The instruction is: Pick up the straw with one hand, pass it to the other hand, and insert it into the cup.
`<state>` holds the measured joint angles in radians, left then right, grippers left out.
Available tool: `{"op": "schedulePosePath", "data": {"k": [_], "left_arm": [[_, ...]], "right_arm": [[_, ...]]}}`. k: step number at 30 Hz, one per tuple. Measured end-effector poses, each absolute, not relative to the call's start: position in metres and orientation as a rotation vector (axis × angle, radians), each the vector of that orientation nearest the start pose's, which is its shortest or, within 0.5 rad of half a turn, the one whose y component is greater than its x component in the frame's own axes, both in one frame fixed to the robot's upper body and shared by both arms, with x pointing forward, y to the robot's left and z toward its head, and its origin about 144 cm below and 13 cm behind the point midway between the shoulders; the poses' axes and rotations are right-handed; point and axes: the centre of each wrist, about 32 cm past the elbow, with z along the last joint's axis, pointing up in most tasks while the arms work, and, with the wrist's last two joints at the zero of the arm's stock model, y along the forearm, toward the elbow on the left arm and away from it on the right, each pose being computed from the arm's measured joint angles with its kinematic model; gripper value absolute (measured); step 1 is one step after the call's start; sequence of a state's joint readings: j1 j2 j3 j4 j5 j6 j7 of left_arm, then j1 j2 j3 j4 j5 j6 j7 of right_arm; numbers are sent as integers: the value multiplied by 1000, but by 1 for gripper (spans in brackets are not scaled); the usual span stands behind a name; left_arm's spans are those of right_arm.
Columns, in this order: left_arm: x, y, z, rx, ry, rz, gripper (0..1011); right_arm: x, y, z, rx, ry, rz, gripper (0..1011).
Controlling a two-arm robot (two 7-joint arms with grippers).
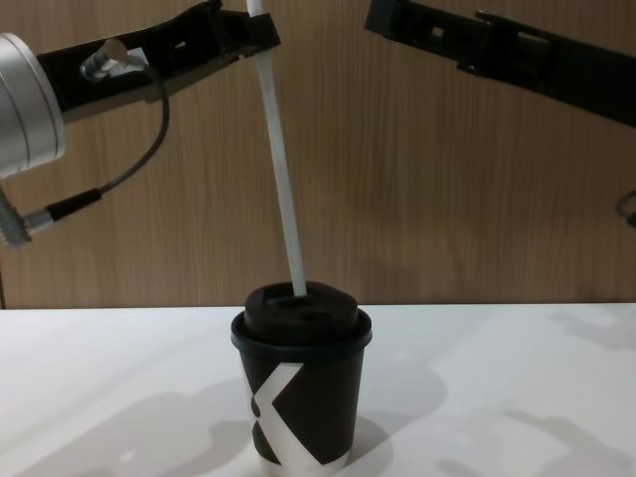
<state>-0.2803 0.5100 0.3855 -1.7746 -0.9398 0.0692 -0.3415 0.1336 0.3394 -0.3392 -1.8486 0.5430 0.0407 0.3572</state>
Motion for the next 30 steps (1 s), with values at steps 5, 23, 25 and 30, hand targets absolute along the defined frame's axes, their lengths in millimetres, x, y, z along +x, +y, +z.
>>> {"op": "schedulePosePath", "data": {"k": [5, 23, 25, 30], "left_arm": [[494, 233, 1270, -369, 145, 705, 8], [497, 229, 1267, -344, 165, 690, 7], [498, 229, 1267, -342, 166, 689, 7], [498, 228, 1266, -337, 168, 687, 8]], "right_arm": [[460, -197, 1248, 289, -42, -761, 1001], [460, -197, 1248, 289, -42, -761, 1001], [460, -197, 1248, 289, -42, -761, 1001], [460, -197, 1248, 289, -42, -761, 1001]]}}
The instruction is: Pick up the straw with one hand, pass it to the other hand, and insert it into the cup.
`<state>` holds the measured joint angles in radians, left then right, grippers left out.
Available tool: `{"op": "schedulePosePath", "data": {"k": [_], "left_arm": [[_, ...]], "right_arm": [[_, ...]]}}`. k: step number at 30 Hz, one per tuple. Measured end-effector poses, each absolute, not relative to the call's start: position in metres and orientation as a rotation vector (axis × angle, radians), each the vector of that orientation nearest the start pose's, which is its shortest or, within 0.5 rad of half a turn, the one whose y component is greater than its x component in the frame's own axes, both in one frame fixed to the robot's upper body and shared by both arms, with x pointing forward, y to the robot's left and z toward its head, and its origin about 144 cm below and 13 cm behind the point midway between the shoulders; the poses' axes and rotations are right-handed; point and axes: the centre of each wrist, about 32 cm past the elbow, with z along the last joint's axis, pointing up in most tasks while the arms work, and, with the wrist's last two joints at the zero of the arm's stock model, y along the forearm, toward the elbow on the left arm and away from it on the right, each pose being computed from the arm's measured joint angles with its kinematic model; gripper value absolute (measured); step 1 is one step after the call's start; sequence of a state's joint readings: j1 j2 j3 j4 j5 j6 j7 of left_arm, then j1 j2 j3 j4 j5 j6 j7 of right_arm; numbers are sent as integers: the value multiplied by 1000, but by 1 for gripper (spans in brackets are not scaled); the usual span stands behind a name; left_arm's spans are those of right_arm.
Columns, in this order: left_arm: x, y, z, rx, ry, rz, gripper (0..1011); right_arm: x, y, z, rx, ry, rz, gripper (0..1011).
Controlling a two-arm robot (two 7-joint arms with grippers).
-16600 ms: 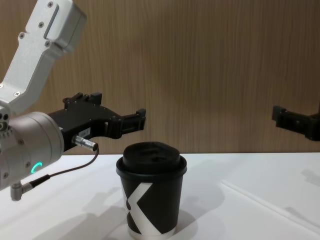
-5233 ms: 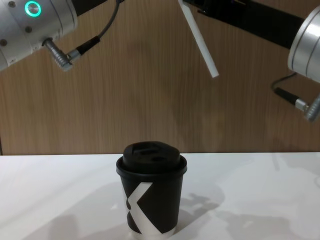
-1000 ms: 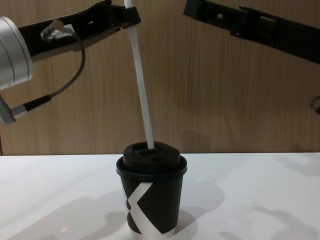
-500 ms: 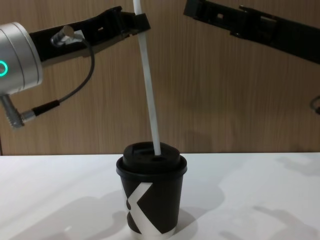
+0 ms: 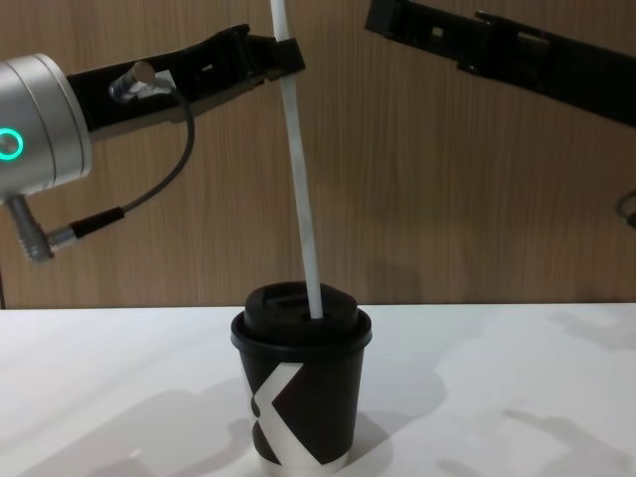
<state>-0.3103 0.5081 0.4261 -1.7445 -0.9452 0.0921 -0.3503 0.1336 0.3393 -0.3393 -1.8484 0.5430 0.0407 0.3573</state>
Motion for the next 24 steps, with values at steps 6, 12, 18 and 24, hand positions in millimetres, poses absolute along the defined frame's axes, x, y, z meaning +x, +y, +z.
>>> {"op": "schedulePosePath", "data": {"k": [6, 12, 18, 24], "left_arm": [[499, 227, 1264, -326, 169, 684, 8], [500, 226, 1261, -307, 171, 681, 8], [500, 225, 1258, -287, 178, 680, 10], [499, 224, 1256, -269, 181, 681, 123]], "right_arm": [[460, -197, 1248, 289, -42, -761, 1001], [460, -197, 1248, 289, -42, -761, 1001], [460, -197, 1248, 289, -42, -761, 1001], [460, -197, 1248, 289, -42, -761, 1001]]}}
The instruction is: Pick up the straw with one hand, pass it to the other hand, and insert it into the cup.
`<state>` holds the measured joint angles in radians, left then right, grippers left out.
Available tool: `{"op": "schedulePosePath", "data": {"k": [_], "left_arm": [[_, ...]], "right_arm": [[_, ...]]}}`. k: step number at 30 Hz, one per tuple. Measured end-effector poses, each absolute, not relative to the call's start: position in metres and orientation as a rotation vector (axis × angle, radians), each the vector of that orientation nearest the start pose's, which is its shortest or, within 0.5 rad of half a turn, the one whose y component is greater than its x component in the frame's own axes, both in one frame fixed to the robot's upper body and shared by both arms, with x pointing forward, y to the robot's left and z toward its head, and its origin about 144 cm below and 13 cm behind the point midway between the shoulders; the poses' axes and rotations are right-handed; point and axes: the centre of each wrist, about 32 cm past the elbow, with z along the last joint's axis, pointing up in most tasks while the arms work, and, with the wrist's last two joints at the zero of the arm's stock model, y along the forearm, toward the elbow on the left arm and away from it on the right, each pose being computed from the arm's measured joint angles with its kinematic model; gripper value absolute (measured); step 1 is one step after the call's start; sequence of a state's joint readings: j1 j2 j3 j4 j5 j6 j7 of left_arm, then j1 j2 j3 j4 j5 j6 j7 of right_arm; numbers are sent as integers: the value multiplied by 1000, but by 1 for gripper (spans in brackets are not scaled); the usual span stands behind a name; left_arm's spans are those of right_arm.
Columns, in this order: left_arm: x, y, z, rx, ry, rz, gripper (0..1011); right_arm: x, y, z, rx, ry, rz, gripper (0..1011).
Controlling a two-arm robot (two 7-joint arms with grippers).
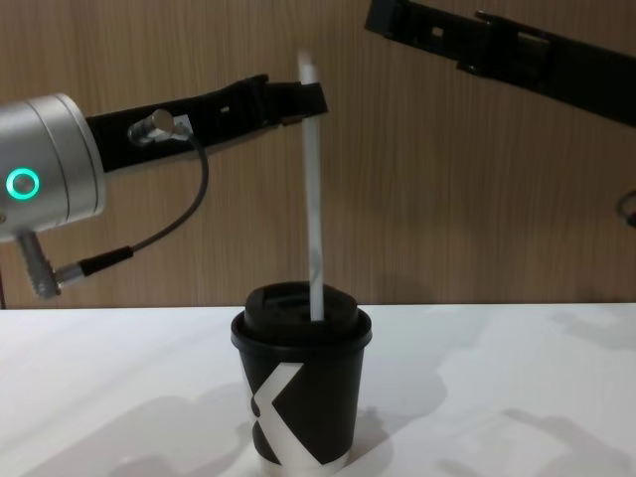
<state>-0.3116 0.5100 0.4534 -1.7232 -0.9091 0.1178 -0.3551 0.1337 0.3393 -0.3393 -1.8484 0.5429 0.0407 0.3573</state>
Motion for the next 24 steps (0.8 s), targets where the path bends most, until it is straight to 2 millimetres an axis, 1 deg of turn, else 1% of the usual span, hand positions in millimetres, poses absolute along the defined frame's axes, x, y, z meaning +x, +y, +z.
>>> {"op": "schedulePosePath", "data": {"k": [1, 2, 6, 9, 10, 12, 16, 17, 19, 20, 22, 23, 24], "left_arm": [[498, 225, 1255, -267, 181, 682, 140], [498, 225, 1255, -265, 180, 682, 193], [496, 225, 1254, -259, 179, 679, 305], [495, 226, 1253, -260, 179, 677, 423], [494, 226, 1253, -262, 179, 677, 423], [493, 227, 1252, -265, 178, 678, 508], [488, 228, 1250, -281, 173, 683, 624], [487, 229, 1249, -284, 171, 684, 671], [485, 229, 1248, -289, 167, 687, 710], [483, 230, 1248, -296, 158, 691, 768], [481, 231, 1247, -303, 146, 695, 812], [478, 232, 1245, -309, 136, 699, 866], [476, 233, 1244, -312, 131, 702, 882]], "right_arm": [[460, -197, 1248, 289, -42, -761, 1001], [460, -197, 1248, 289, -42, -761, 1001], [460, -197, 1248, 289, -42, -761, 1001], [460, -197, 1248, 289, -42, -761, 1001], [460, -197, 1248, 289, -42, -761, 1001], [460, -197, 1248, 289, -42, -761, 1001], [460, -197, 1248, 289, -42, -761, 1001], [460, -197, 1248, 288, -42, -761, 1001], [460, -197, 1249, 287, -44, -762, 1001], [460, -197, 1249, 286, -47, -763, 1001], [459, -197, 1251, 281, -56, -765, 1001], [459, -197, 1251, 278, -59, -765, 1001], [458, -197, 1251, 274, -63, -766, 1001]]}}
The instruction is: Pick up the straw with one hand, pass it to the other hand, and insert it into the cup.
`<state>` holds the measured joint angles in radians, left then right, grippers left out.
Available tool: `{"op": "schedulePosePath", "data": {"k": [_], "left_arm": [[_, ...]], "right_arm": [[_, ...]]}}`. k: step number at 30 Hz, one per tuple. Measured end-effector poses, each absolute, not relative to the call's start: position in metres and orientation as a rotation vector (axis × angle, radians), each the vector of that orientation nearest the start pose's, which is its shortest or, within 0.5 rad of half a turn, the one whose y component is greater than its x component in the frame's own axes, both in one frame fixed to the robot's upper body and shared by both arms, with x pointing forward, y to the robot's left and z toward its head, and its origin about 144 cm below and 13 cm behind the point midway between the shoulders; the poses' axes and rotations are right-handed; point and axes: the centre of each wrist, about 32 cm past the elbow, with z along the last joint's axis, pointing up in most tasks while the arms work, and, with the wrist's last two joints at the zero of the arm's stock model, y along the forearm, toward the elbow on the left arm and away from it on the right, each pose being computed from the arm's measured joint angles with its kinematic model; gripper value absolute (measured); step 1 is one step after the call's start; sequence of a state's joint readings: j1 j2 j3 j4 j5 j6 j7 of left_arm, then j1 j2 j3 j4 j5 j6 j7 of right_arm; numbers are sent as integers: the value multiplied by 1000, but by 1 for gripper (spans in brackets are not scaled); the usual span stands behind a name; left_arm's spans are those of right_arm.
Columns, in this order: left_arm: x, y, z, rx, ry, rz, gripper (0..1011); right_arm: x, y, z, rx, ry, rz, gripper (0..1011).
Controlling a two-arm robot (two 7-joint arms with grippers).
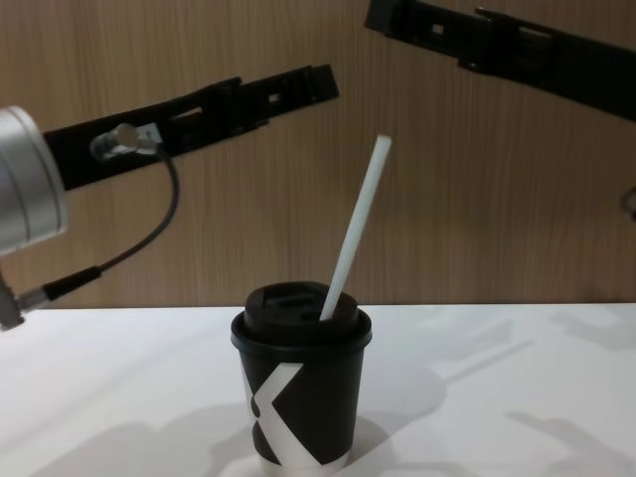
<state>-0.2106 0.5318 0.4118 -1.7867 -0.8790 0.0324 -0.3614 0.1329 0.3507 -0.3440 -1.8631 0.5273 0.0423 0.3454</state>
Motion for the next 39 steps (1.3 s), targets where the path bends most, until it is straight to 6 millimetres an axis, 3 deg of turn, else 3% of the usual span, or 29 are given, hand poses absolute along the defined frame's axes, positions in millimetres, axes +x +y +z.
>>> {"op": "schedulePosePath", "data": {"k": [6, 21, 39], "left_arm": [[463, 239, 1240, -334, 82, 723, 1003], [441, 254, 1232, -335, 19, 741, 1003], [435, 258, 1223, -314, 13, 711, 1003]], "right_arm": [[453, -199, 1256, 231, -99, -771, 1001], [419, -214, 1263, 114, -156, -812, 1001], [389, -227, 1265, 45, -163, -849, 1001]]}}
